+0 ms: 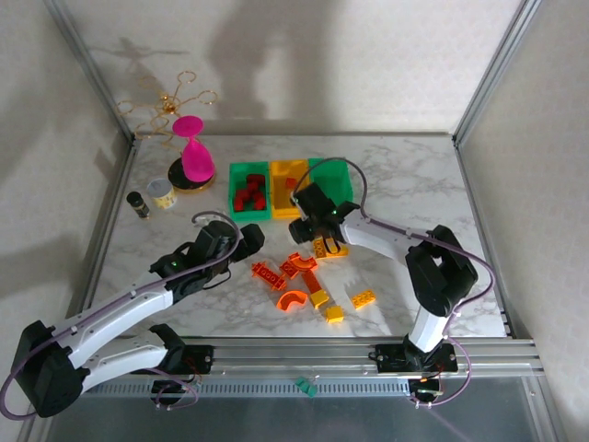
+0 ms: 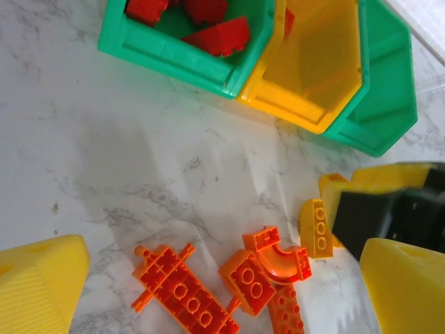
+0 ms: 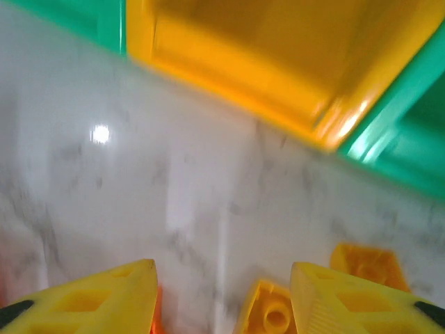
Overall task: Sort the legos into containers by color
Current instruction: Pick up the lego from the center of the table.
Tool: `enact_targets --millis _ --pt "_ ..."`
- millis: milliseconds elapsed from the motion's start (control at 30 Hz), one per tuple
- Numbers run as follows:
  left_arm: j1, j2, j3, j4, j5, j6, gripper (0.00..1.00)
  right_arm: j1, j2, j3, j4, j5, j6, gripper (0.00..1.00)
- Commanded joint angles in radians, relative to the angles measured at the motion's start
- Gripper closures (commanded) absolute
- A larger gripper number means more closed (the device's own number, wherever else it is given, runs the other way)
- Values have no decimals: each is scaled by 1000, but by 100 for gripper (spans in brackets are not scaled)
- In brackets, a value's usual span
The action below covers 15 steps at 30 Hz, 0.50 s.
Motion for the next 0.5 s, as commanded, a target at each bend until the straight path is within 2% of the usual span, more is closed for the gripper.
enact_targets --millis 0,133,367,467 --pt "-15 -23 -26 -35 -2 -43 0 37 -61 -59 -64 -8 35 47" --pt "-19 -29 -49 -34 -16 -56 0 67 -68 -102 -54 -15 49 49" --pt "-20 -27 -37 -39 -31 -63 0 84 17 -58 -38 1 3 54" --pt "-20 -37 -41 -47 -42 -62 0 86 27 -52 -22 -36 -16 56"
